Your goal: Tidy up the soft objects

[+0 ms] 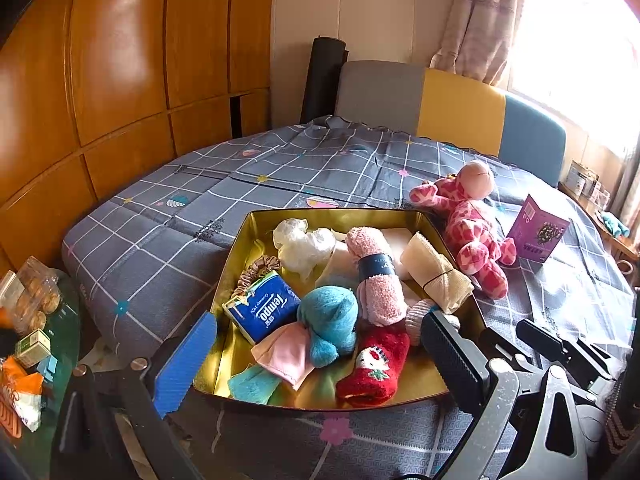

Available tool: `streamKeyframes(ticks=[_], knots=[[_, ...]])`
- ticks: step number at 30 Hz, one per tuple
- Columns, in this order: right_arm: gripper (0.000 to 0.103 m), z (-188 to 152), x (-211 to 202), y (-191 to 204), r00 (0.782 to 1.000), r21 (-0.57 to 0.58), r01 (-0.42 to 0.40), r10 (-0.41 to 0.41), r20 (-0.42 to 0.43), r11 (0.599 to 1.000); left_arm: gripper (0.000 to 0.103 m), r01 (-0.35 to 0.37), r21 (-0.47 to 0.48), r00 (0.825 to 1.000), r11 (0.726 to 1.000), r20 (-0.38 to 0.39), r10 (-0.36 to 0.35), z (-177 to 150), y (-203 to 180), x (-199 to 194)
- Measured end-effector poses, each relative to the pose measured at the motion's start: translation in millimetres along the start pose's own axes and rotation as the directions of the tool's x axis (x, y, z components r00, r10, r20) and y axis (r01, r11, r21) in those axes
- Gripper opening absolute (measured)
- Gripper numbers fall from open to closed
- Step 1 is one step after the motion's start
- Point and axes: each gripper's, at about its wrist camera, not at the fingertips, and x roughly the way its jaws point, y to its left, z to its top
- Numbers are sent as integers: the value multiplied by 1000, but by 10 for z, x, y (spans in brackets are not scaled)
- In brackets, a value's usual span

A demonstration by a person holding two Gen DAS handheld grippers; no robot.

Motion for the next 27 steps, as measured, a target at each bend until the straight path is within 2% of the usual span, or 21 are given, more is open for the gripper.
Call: streamKeyframes(ticks=[27], knots=[[43,-19,-3,-9,1000,10,-1,1,-4,1000,103,-18,-5,1000,1000,16,18,28,7,-60]])
